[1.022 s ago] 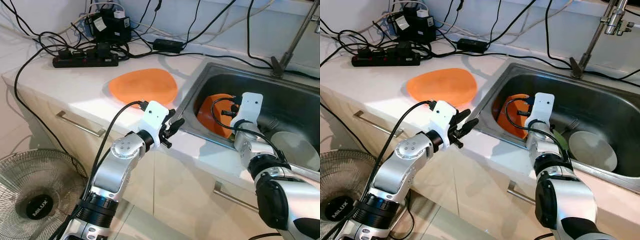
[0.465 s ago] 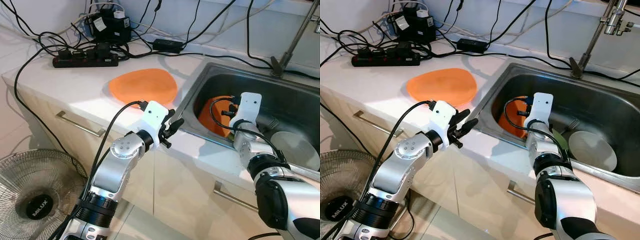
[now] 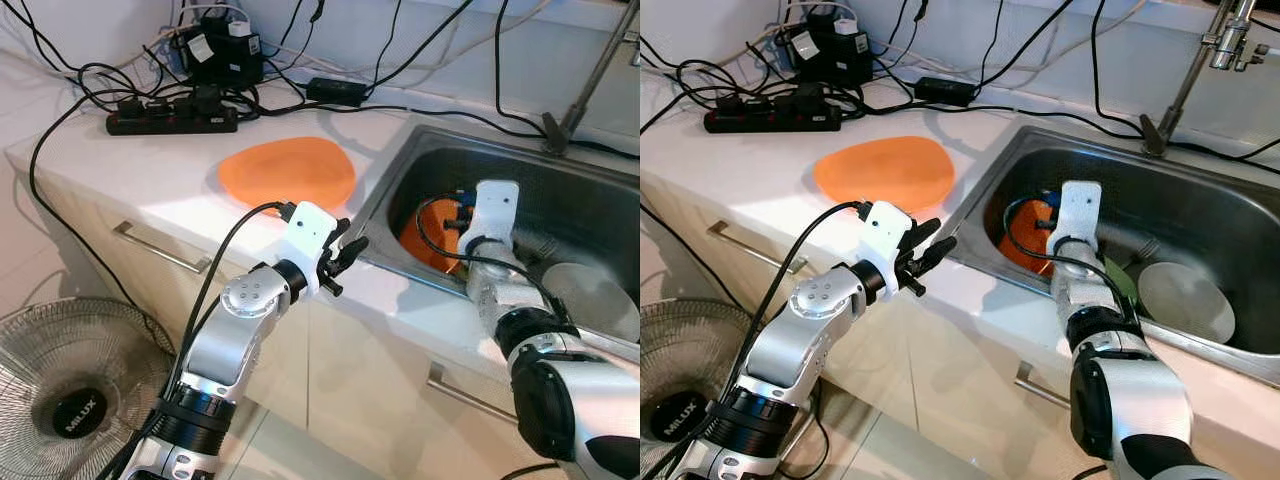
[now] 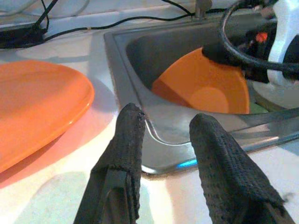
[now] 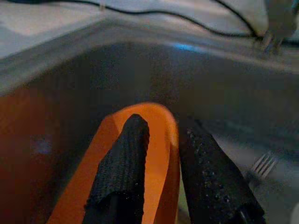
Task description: Kitchen organization
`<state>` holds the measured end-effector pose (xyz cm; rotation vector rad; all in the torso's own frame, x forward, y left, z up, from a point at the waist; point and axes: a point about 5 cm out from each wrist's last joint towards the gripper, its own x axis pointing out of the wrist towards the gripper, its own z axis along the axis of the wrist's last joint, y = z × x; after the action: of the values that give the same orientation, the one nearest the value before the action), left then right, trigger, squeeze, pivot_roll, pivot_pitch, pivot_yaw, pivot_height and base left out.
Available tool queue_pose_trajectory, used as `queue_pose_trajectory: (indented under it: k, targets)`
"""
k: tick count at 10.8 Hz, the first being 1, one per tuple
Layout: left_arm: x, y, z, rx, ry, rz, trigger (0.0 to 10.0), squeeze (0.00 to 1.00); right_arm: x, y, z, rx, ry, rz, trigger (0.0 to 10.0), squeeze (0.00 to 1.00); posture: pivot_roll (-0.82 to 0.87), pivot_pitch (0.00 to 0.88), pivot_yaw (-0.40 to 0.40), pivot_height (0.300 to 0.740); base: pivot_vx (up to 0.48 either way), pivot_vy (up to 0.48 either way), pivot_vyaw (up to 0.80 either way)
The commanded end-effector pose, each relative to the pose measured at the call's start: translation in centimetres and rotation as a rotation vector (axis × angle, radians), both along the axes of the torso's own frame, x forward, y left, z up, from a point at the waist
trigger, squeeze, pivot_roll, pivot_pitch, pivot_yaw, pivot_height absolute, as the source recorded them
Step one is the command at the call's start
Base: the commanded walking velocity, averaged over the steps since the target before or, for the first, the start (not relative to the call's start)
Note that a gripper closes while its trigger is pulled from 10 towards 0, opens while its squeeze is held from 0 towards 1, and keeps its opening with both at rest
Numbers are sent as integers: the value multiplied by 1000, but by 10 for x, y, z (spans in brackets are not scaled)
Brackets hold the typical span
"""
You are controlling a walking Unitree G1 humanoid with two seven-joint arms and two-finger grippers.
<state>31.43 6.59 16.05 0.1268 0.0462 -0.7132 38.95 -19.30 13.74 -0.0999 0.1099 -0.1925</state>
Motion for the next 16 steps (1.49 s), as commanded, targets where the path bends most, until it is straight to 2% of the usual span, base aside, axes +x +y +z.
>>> queue_pose_trajectory:
  k: [1, 4, 5, 8, 10, 11, 12, 14, 15, 16]
  targets:
    - [1, -1, 4, 1, -14, -1, 10000, 0, 6, 2, 17, -38, -70, 11, 10000, 0, 237, 0, -28, 740, 0, 0, 0]
    - [2, -1, 4, 5, -21, 0, 10000, 0, 8, 7, 31, -159, -156, 32, 10000, 0, 236, 0, -28, 740, 0, 0, 0]
    - [2, -1, 4, 6, -22, 0, 10000, 0, 8, 8, 32, -156, -159, 33, 10000, 0, 236, 0, -29, 740, 0, 0, 0]
    - [4, 1, 9, 59, -104, 32, 10000, 0, 7, 20, 36, -54, -222, 88, 10000, 0, 225, 1, -30, 740, 0, 0, 0]
    - [6, 5, 14, 106, -177, 61, 10000, 0, 3, 25, 47, 4, -304, 133, 10000, 0, 214, 3, -32, 740, 0, 0, 0]
    - [7, 9, 15, 114, -193, 78, 10000, 0, -1, 25, 48, 27, -317, 140, 10000, 0, 203, 6, -29, 740, 0, 0, 0]
    - [11, 19, 19, 135, -241, 130, 10000, 0, -11, 26, 45, 20, -333, 165, 10000, 0, 202, 6, -30, 740, 0, 0, 0]
    - [13, 30, 22, 170, -289, 167, 10000, 0, -23, 22, 30, 26, -293, 159, 10000, 0, 195, 11, -25, 740, 0, 0, 0]
    - [14, 35, 22, 212, -305, 170, 10000, 0, -26, 22, 26, 46, -282, 151, 10000, 0, 201, 10, -25, 740, 0, 0, 0]
    - [14, 42, 20, 279, -315, 148, 10000, 0, -32, 29, 27, 81, -271, 168, 10000, 0, 201, 8, -20, 740, 0, 0, 0]
